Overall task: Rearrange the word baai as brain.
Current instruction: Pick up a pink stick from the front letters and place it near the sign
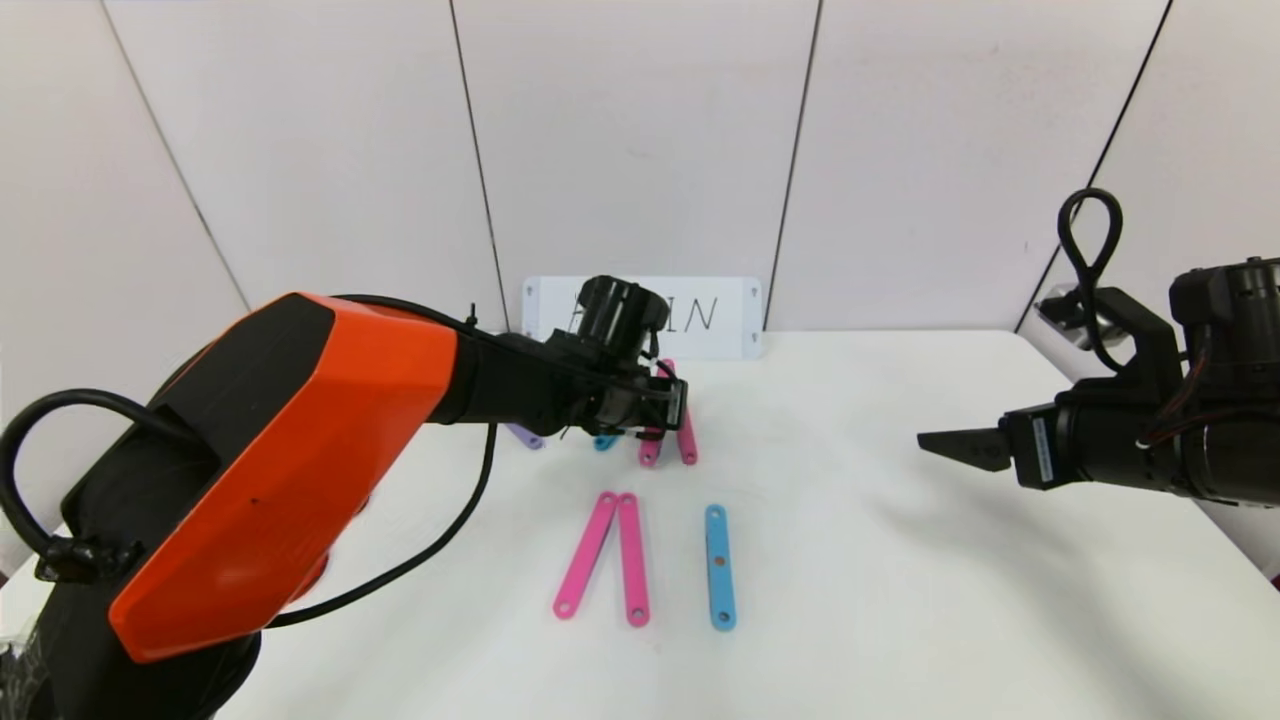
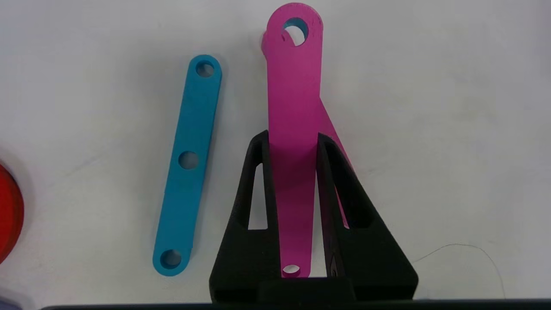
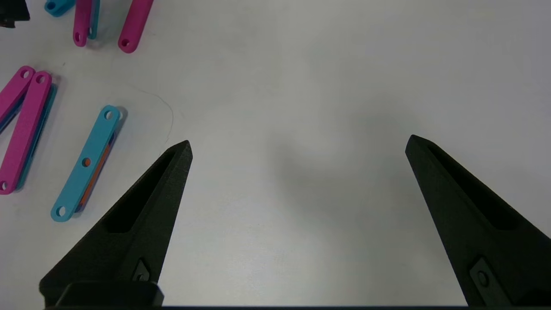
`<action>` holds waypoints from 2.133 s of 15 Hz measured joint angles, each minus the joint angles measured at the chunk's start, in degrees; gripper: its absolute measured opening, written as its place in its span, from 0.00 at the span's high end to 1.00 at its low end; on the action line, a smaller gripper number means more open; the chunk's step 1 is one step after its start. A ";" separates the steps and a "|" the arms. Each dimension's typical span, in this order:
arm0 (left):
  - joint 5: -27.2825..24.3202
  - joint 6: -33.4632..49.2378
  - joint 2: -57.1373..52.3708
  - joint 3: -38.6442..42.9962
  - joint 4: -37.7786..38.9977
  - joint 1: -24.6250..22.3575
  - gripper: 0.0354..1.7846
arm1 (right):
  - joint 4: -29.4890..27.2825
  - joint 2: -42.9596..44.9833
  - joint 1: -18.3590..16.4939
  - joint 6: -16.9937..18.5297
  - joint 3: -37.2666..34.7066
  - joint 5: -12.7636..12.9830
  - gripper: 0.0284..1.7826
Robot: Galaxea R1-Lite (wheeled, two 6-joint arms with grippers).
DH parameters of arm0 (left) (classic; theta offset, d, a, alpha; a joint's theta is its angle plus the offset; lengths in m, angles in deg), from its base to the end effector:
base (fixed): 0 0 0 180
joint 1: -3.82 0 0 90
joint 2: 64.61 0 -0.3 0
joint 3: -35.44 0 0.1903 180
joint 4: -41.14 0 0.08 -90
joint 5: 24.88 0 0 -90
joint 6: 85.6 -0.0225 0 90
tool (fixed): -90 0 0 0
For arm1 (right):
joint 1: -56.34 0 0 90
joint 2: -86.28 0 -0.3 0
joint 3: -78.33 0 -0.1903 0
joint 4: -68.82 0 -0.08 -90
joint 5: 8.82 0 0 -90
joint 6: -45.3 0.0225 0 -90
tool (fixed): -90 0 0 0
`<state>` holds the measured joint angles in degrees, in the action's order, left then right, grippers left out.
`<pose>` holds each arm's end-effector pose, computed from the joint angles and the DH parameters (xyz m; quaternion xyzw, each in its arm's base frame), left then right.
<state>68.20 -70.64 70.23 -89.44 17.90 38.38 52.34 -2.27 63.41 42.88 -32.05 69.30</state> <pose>0.3999 -0.2740 0.1237 -0.0287 0.3020 -0.2226 0.9265 0.2531 0.0361 0.1791 -0.0071 0.3005 0.1632 0.9397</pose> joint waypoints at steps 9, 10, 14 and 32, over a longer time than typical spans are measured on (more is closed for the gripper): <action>0.24 0.39 2.86 -1.30 0.39 -0.06 0.85 | 0.00 -0.04 0.21 -0.20 -0.22 0.02 0.03; 0.52 0.39 3.06 -1.44 0.39 -0.13 0.85 | 0.00 -0.09 0.21 -0.22 -0.26 0.00 0.03; 2.32 0.39 3.97 -2.79 0.00 -0.22 0.85 | 0.00 -0.23 0.43 -0.28 -0.37 0.02 0.03; 3.72 0.30 5.79 -5.13 -0.57 0.30 0.85 | 0.00 -0.41 0.65 -0.20 -0.41 0.00 0.03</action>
<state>71.92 -70.34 76.02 -94.57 17.33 38.69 52.34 -2.69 64.06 42.69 -32.47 69.30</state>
